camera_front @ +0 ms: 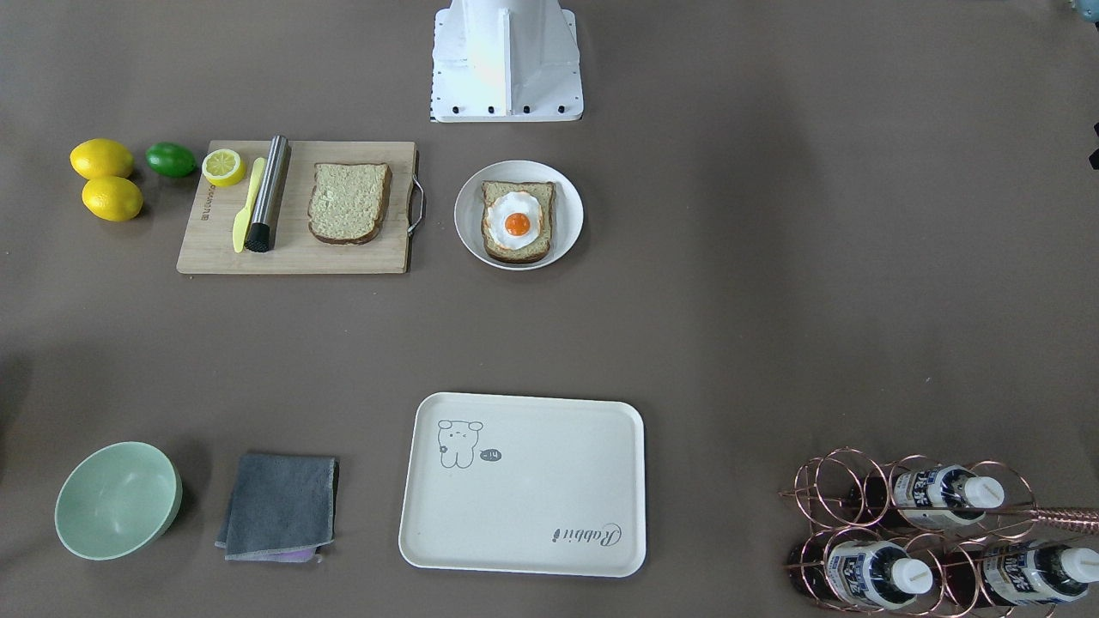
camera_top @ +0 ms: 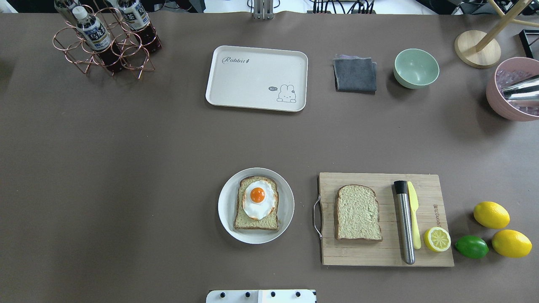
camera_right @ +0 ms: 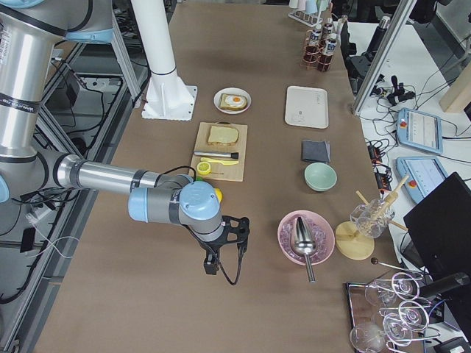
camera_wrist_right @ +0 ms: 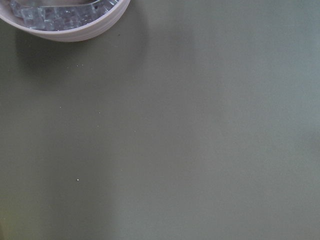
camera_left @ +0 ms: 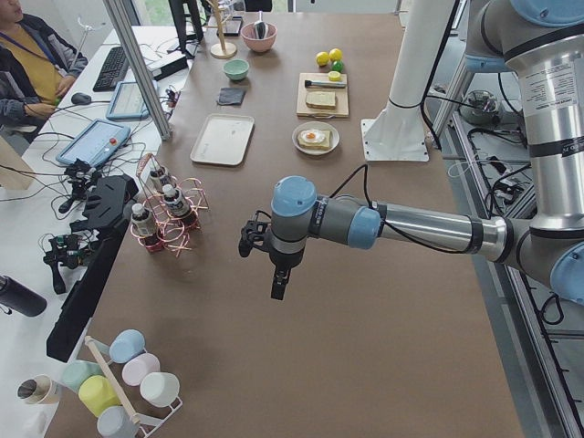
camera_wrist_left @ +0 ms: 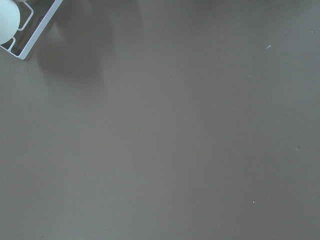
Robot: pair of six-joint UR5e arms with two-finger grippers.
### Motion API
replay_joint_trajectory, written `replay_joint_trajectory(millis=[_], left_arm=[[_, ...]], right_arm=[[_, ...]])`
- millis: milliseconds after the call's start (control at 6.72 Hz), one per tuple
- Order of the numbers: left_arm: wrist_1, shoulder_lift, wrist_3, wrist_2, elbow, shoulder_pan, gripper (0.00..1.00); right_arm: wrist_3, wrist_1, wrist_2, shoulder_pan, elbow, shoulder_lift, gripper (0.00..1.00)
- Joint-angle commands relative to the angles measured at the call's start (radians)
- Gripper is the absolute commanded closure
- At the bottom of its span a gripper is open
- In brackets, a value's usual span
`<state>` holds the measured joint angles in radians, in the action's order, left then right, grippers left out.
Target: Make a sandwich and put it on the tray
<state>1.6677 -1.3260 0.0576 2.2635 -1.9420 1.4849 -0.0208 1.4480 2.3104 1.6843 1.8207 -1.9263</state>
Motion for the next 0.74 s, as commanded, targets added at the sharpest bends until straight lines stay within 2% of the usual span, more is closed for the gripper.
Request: replay_joint_trajectory(millis=[0,297,595], left_arm=[[0.003,-0.004,0.001,0.005,0.014,0.000,0.02],[0.006,-0.004,0.001,0.010,0.023,-0.001,0.02],[0.006,-0.001,-0.002,0.033,0.015,-0.009,0.02]], right_arm=[[-0.001,-0.003,0.013,0.000,-0.001,-0.003,0.00],[-0.002,-0.009,0.055,0.002,-0.004,0.000,0.00],[-0.001,-0.005,0.056,0.000,-0.003,-0.005,0.00]])
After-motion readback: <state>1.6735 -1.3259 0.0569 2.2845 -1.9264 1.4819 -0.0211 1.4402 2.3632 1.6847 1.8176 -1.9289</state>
